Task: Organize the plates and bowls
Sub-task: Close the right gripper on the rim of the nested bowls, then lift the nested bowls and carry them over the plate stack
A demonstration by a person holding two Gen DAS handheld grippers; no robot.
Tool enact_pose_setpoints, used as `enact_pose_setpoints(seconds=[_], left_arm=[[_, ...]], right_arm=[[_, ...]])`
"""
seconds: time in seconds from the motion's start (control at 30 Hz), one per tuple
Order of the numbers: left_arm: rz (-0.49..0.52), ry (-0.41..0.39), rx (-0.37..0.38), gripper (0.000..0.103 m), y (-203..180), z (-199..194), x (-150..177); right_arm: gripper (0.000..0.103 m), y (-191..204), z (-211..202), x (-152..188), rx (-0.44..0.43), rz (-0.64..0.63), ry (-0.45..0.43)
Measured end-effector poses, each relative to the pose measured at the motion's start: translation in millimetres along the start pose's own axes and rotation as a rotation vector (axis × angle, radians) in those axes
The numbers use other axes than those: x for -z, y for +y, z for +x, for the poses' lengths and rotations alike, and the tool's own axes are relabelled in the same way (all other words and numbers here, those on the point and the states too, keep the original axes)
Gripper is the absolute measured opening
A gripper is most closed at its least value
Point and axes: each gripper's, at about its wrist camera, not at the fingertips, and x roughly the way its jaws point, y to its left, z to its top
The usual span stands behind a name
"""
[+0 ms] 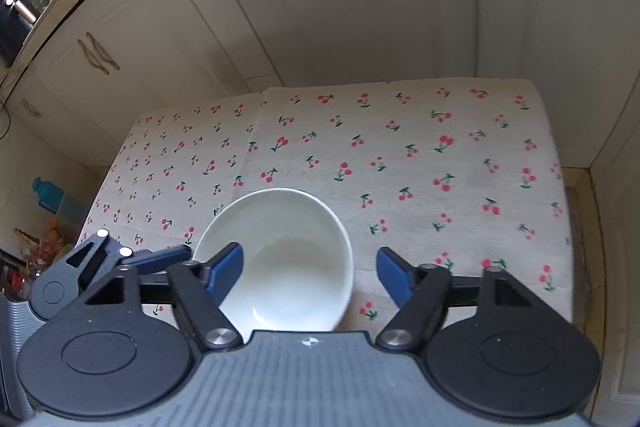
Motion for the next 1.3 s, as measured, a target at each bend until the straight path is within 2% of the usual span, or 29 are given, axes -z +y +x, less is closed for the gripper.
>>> enact_pose_setpoints(seconds=[0.13, 0.3, 0.4, 0.73, 1.03, 1.3], left_arm=[[-0.009, 0.005, 0.004, 0.091, 1, 5, -1], [-0.004, 0.007, -0.009, 0.088, 0, 8, -2], [-0.020, -0.001, -0.005, 0.085, 3, 9, -2], [-0.026, 0.010, 0.005, 0.085, 3, 6, -4], [-0.027, -0.017, 0.038, 0.085, -2, -25, -7], [0.001, -0.035, 0.047, 0.085, -22, -70, -2]], right_arm=[[0.067, 5, 7, -1, 0.006, -0.018, 0.010], [0.064, 5, 10, -3, -0.007, -0.015, 0.014], [0.063, 5, 10, -3, -0.005, -0.018, 0.015], [0.062, 10, 9, -2, 0.022, -0.014, 0.015], [0.063, 25, -17, 8, 0.027, -0.021, -0.009], [0.063, 54, -56, 36, 0.042, -0.037, -0.042]])
